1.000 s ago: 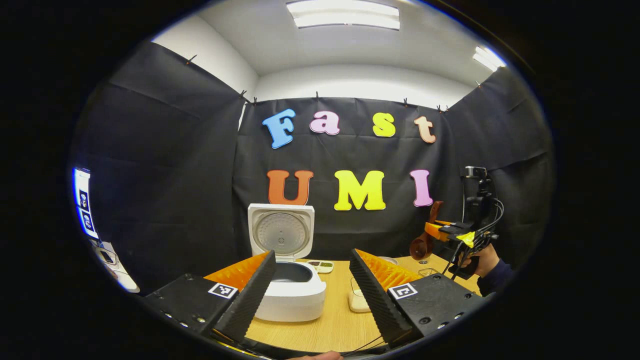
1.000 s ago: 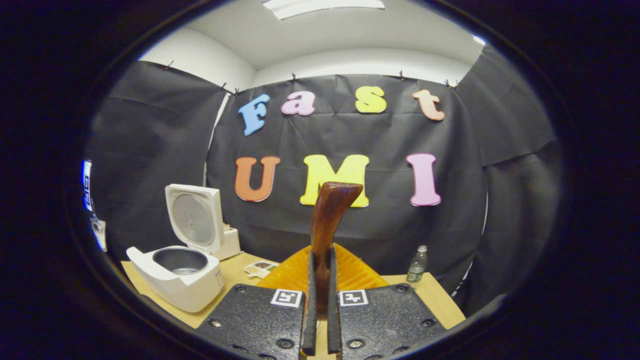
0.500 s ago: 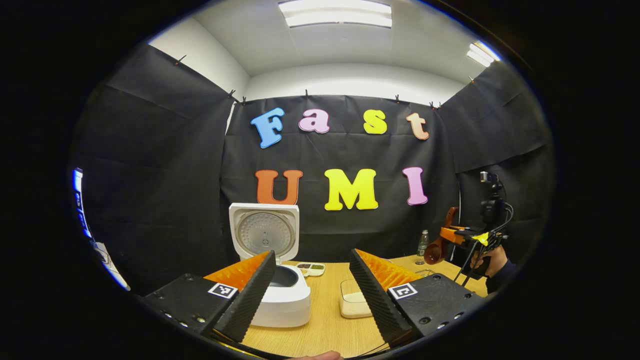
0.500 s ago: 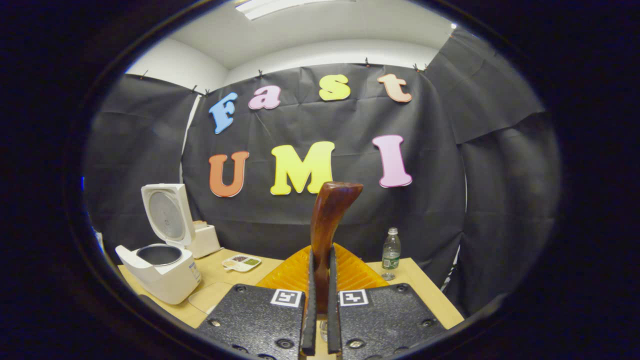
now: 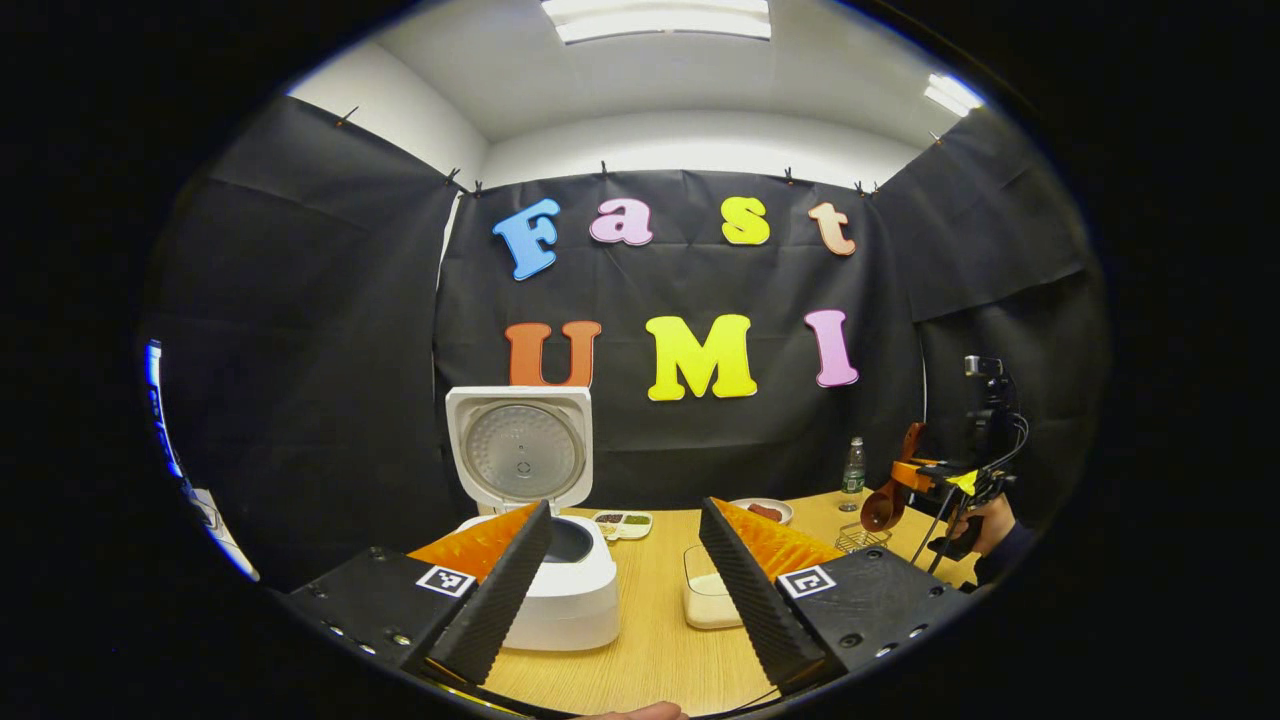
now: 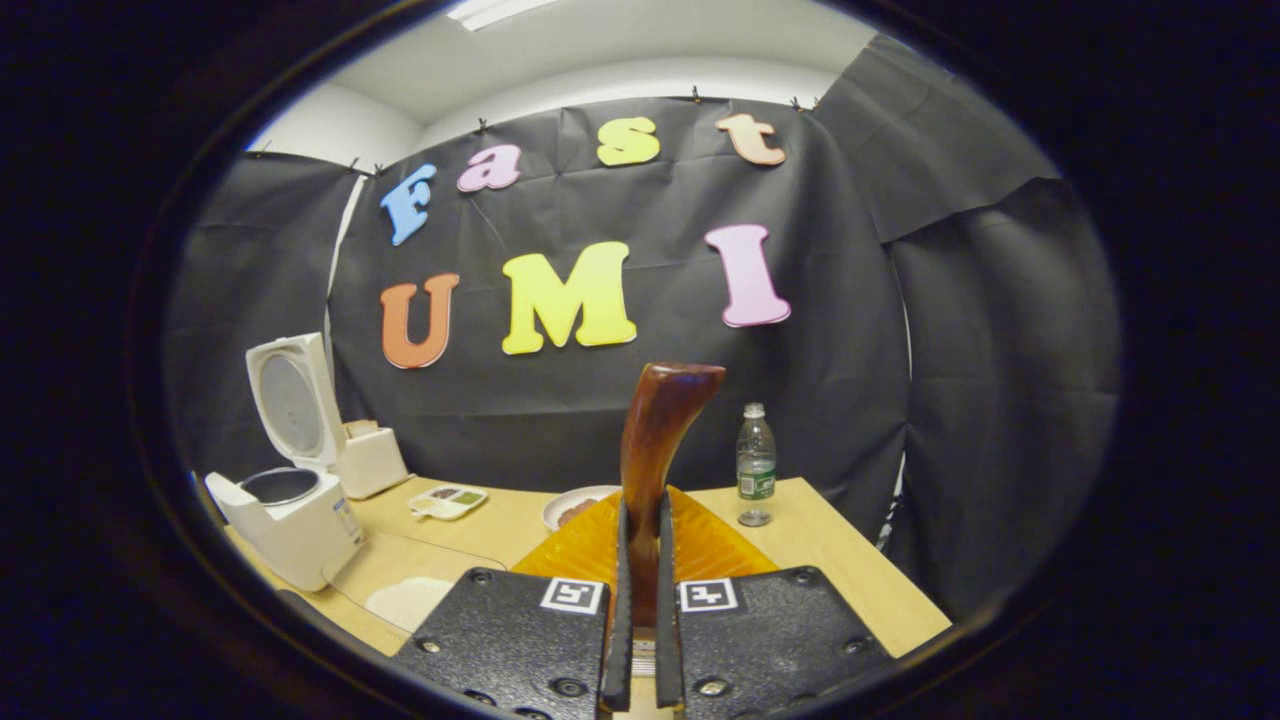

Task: Close the left gripper, press the button to open the rice cooker; take a wooden spoon from the chopstick holder with the right hand, scoop a spoonful of rice and pour it into the rice cooker, then put the wooden spoon back into the chopstick holder.

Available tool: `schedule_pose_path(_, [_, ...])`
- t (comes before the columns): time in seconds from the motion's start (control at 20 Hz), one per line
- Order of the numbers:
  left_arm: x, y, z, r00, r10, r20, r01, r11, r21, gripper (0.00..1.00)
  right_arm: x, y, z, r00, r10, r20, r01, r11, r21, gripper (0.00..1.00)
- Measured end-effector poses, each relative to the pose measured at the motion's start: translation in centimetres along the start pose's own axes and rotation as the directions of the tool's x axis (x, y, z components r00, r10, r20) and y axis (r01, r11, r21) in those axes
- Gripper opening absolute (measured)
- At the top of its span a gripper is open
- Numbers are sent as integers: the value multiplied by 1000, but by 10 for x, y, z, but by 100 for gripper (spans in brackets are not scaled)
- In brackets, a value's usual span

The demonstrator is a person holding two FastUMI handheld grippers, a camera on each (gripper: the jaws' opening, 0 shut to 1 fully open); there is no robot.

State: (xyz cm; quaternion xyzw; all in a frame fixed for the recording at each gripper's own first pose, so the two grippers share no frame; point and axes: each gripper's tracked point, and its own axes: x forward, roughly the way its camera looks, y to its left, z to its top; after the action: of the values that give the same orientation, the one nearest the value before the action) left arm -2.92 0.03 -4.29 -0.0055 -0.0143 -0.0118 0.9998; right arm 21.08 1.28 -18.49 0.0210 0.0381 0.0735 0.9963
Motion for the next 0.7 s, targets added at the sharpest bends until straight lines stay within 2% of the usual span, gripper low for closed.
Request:
schedule_pose_path(0.15, [4,1,-2,1000,3,0,-3,1000,-13,95,11,-1,-7,1000,8,4,-8,1000,11,15])
schedule_pose_path(0.5, [6,8,-7,1000,-10,-6,10,998,-55,95,37,-3,-45,996,12,-86,-6,998,66,19])
schedule_pose_path(0.55, [5,9,-7,1000,-13,-11,12,998,-58,95,37,-10,-44,996,-18,-88,23,998,59,24])
schedule_pose_path(0.65, [3,10,-5,1000,-23,-13,22,998,-67,95,29,-16,-38,996,-53,-77,57,997,51,58])
schedule_pose_path(0.7, [2,12,-3,1000,-25,-13,24,997,-68,94,27,-17,-38,995,-68,-69,71,997,40,61])
